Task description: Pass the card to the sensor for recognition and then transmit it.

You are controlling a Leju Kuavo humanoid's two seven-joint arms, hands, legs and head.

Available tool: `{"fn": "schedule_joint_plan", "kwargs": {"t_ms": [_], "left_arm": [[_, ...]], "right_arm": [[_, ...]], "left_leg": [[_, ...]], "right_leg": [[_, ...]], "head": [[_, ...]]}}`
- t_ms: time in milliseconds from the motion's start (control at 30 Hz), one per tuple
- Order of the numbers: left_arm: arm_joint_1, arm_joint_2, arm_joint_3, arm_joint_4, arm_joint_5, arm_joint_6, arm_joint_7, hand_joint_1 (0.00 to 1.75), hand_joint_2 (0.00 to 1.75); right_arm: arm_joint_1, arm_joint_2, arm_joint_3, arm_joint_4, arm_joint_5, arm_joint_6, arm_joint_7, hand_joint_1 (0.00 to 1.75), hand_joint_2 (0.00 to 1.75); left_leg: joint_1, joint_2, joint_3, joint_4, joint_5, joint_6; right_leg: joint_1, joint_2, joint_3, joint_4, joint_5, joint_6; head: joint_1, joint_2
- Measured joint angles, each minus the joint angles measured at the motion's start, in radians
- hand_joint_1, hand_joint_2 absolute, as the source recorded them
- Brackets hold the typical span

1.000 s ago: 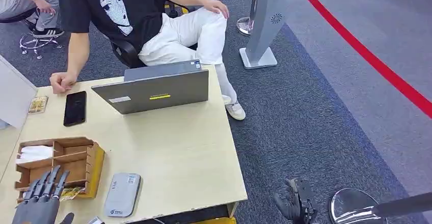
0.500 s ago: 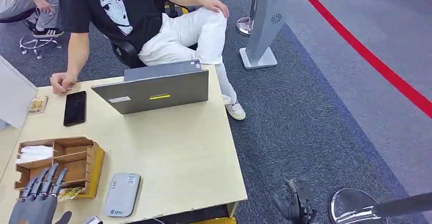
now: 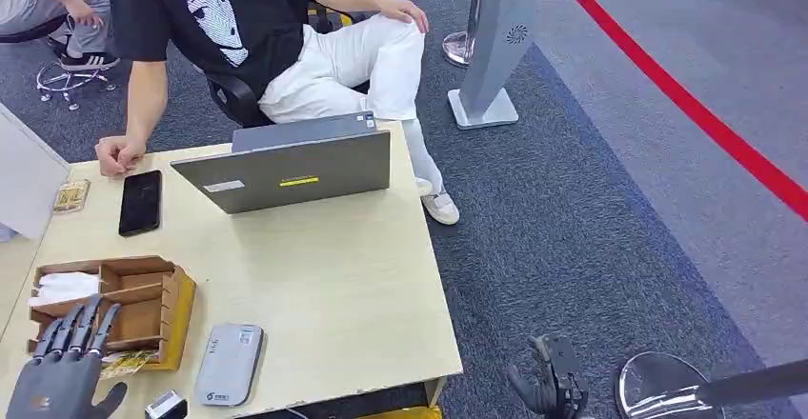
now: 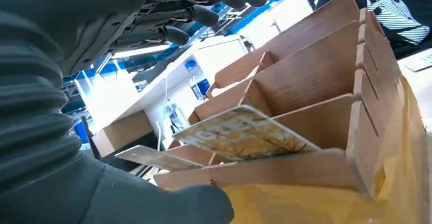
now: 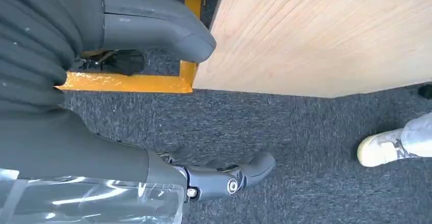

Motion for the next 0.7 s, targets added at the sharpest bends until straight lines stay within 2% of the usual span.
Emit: {"fn": "schedule_joint_plan", "kwargs": {"t_ms": [200, 233, 267, 700], "left_arm": [[-0.013, 0.002, -0.015, 0.016, -0.005, 0.0, 0.0, 0.0, 1.75], [-0.013, 0.003, -0.018, 0.02, -0.005, 0.0, 0.0, 0.33, 1.75], [-0.013, 0.005, -0.02, 0.023, -0.005, -0.001, 0.0, 1.75, 1.75], [-0.011, 0.02, -0.04, 0.052, 0.021, -0.014, 0.003, 1.75, 1.75]], "right_arm": [[0.0, 0.0, 0.002, 0.003, 0.006, 0.005, -0.002, 0.0, 1.75], [-0.001, 0.0, 0.002, 0.003, 0.008, 0.005, -0.002, 0.0, 1.75], [-0.001, 0.0, 0.003, 0.004, 0.012, 0.005, -0.002, 0.0, 1.75], [-0.002, 0.0, 0.007, 0.009, 0.042, -0.004, -0.014, 0.0, 1.75]], "left_leg": [[0.0, 0.0, 0.0, 0.0, 0.0, 0.0], [0.0, 0.0, 0.0, 0.0, 0.0, 0.0], [0.0, 0.0, 0.0, 0.0, 0.0, 0.0], [0.0, 0.0, 0.0, 0.0, 0.0, 0.0]], "right_leg": [[0.0, 0.0, 0.0, 0.0, 0.0, 0.0], [0.0, 0.0, 0.0, 0.0, 0.0, 0.0], [0.0, 0.0, 0.0, 0.0, 0.0, 0.0], [0.0, 0.0, 0.0, 0.0, 0.0, 0.0]], "head": [[0.0, 0.0], [0.0, 0.0], [0.0, 0.0], [0.0, 0.0]]}}
